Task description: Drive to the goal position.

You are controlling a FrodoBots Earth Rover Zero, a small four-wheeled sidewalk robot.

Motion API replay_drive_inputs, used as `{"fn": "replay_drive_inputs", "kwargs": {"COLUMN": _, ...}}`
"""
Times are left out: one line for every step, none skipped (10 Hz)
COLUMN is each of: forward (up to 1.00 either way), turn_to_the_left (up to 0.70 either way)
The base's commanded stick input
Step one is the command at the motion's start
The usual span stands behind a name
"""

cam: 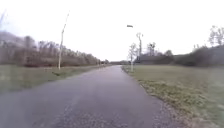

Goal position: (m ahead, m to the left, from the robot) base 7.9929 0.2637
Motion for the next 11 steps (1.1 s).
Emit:
{"fn": "replay_drive_inputs", "kwargs": {"forward": 0.70, "turn_to_the_left": 0.00}}
{"fn": "replay_drive_inputs", "kwargs": {"forward": 0.70, "turn_to_the_left": 0.00}}
{"fn": "replay_drive_inputs", "kwargs": {"forward": 0.70, "turn_to_the_left": 0.00}}
{"fn": "replay_drive_inputs", "kwargs": {"forward": 0.70, "turn_to_the_left": 0.00}}
{"fn": "replay_drive_inputs", "kwargs": {"forward": 0.70, "turn_to_the_left": -0.26}}
{"fn": "replay_drive_inputs", "kwargs": {"forward": 0.70, "turn_to_the_left": 0.00}}
{"fn": "replay_drive_inputs", "kwargs": {"forward": 0.70, "turn_to_the_left": 0.00}}
{"fn": "replay_drive_inputs", "kwargs": {"forward": 0.70, "turn_to_the_left": 0.00}}
{"fn": "replay_drive_inputs", "kwargs": {"forward": 0.70, "turn_to_the_left": 0.00}}
{"fn": "replay_drive_inputs", "kwargs": {"forward": 0.70, "turn_to_the_left": 0.00}}
{"fn": "replay_drive_inputs", "kwargs": {"forward": 0.70, "turn_to_the_left": 0.00}}
